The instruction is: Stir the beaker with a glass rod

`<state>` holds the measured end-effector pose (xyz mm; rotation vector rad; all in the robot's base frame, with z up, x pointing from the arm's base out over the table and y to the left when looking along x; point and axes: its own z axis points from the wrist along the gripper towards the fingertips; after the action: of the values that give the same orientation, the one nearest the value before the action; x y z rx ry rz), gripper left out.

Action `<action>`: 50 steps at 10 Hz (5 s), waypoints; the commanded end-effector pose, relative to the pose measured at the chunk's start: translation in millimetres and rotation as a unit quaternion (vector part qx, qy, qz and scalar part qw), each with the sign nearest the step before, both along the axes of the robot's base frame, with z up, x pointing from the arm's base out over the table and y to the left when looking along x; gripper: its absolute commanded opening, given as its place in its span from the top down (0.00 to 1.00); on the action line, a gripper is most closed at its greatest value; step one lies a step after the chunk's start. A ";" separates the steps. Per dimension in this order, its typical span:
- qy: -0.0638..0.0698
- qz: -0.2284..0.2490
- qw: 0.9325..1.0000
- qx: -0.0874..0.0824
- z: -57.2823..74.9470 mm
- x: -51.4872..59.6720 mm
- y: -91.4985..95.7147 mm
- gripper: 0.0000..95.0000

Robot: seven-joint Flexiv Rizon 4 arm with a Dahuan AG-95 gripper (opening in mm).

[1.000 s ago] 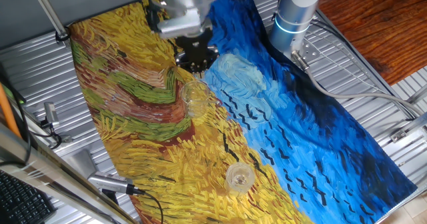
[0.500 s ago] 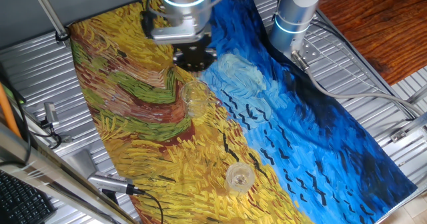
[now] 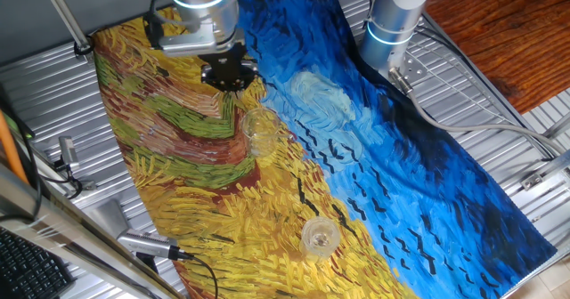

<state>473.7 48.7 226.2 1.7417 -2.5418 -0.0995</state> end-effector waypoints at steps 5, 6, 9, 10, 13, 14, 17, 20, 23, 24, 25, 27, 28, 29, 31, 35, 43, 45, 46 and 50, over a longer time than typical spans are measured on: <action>-0.017 -0.063 0.998 -0.026 -1.3 -1.3 -1.5 1.00; -0.018 -0.068 0.997 -0.027 -1.3 -1.3 -1.5 1.00; -0.021 -0.078 0.996 -0.028 -1.3 -1.3 -1.5 1.00; -0.021 -0.085 0.996 -0.029 -1.3 -1.3 -1.5 1.00; -0.018 -0.077 0.997 -0.007 -6.5 6.8 -15.4 1.00; -0.017 -0.066 0.998 -0.003 -10.0 14.6 -25.5 1.00; -0.016 -0.032 0.999 -0.004 -15.6 41.5 -60.0 1.00; -0.027 -0.006 1.000 -0.015 -18.3 53.0 -77.8 1.00; -0.049 0.011 0.998 -0.030 -18.3 53.0 -77.8 1.00; -0.051 0.005 0.998 -0.031 -18.3 53.0 -77.8 1.00; -0.051 -0.005 0.998 -0.036 -18.3 53.0 -77.8 1.00; -0.053 -0.015 0.998 -0.038 -18.3 53.0 -77.8 1.00; -0.055 -0.014 0.998 -0.036 -18.3 53.0 -77.8 1.00; -0.056 -0.014 0.998 -0.035 -18.3 53.0 -77.8 1.00; -0.057 -0.010 0.998 -0.037 -18.3 53.0 -77.8 1.00; -0.054 -0.002 0.998 -0.027 -22.7 59.7 -88.0 1.00; -0.055 0.036 0.997 -0.030 -29.6 73.7 -107.3 1.00; -0.055 0.027 0.998 -0.033 -29.6 73.7 -107.3 1.00; -0.056 0.020 0.998 -0.035 -29.6 73.7 -107.3 1.00; -0.058 0.018 0.998 -0.035 -29.6 73.7 -107.3 1.00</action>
<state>547.1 -58.7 196.6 1.8167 -2.5569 0.0972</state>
